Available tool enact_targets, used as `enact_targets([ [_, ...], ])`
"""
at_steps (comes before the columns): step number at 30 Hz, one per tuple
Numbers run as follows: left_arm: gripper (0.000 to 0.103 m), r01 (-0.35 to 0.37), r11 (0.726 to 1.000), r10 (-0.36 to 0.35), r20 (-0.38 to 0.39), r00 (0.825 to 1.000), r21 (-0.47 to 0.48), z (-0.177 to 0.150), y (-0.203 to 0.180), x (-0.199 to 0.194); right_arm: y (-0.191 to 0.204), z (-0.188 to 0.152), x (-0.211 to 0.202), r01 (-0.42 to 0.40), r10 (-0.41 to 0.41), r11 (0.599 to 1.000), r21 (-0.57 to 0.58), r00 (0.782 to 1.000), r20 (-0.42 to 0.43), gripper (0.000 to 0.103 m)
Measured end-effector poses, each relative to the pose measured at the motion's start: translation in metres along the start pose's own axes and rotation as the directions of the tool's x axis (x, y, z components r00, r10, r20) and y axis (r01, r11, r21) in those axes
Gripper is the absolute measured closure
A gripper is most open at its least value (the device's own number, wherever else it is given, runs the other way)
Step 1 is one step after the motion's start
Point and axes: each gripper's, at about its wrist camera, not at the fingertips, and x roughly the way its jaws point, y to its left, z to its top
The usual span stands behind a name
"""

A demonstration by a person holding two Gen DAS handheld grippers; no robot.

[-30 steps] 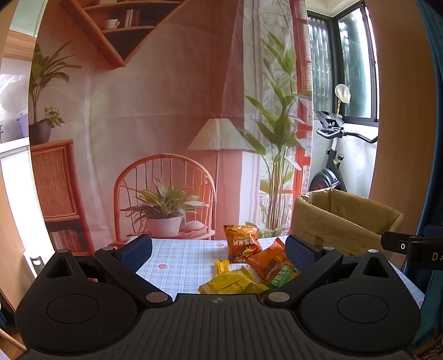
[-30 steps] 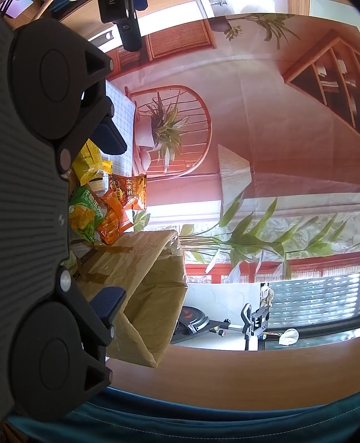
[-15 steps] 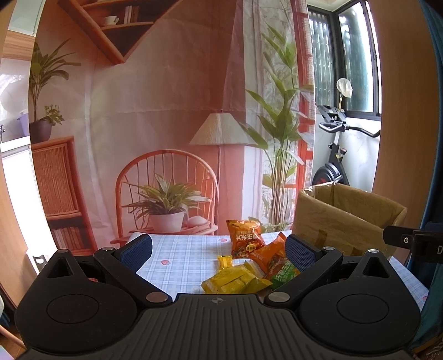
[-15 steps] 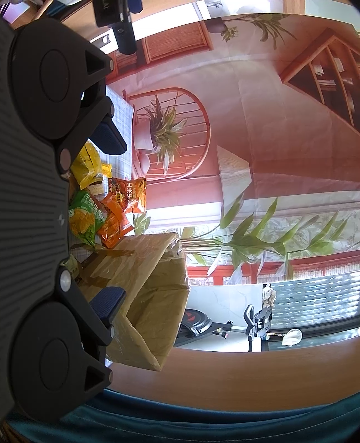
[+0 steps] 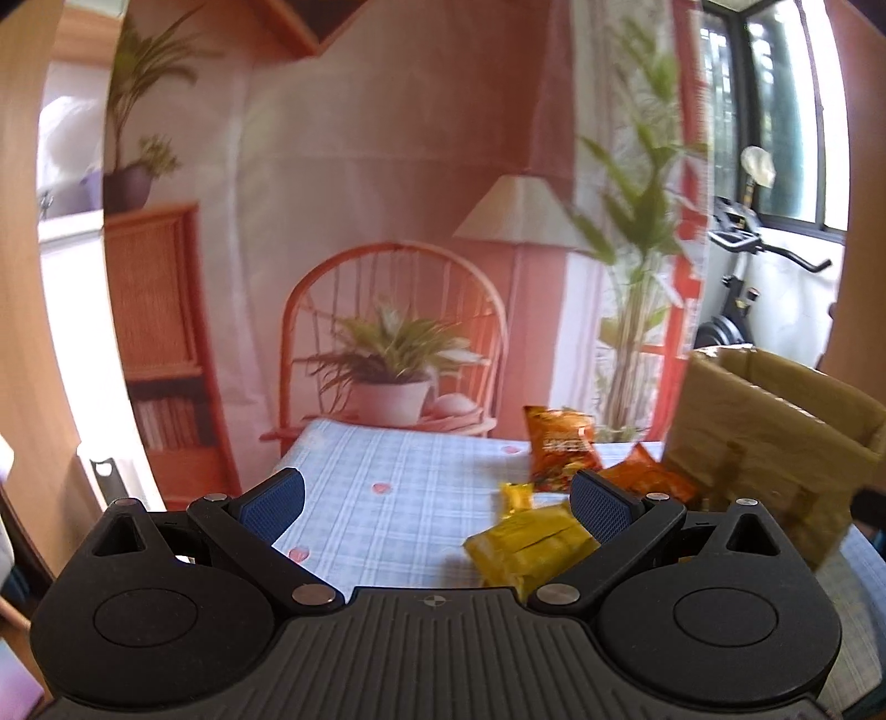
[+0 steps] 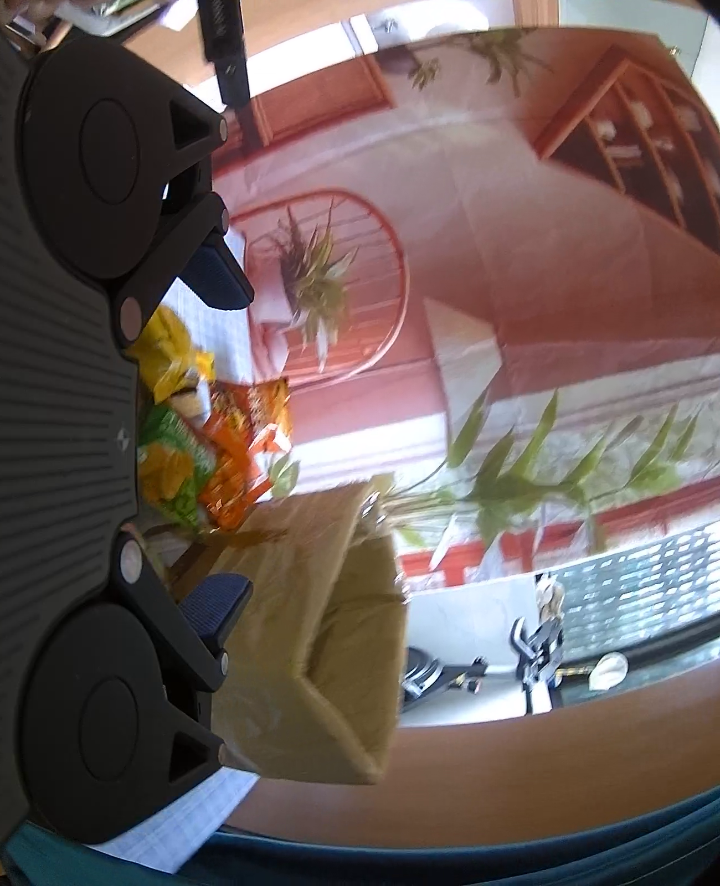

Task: Organize snacks
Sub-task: 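Move both tools toward the snack pile beside the cardboard box, then lower the left gripper onto the pale green snack bag and close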

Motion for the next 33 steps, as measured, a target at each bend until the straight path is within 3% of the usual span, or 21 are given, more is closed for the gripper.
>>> enact_targets([
  [3,0.001,0.001,1.000,-0.001,-0.025,1.000,-0.014,-0.008,0.007,0.018,-0.006,-0.017,0.019,0.001,0.000,1.000,0.010,0.999,-0.054,0.000],
  [11,0.002,0.037,0.999,-0.034,-0.120,0.992,0.023,-0.030,-0.001,0.063,-0.002,-0.055,0.062,0.037,-0.058,0.992,-0.123,0.983,-0.175,0.000],
  [19,0.005,0.112,0.992,-0.103,-0.154,0.983,0.050,-0.044,-0.025,0.086,-0.025,-0.066,0.074,0.085,-0.112,0.985,-0.147,0.976,-0.185,0.000],
  [33,0.005,0.160,0.983,-0.144,-0.167,0.975,0.087,-0.054,-0.039,0.098,-0.049,-0.078,0.080,0.096,-0.120,0.989,-0.114,0.966,-0.227,0.000],
])
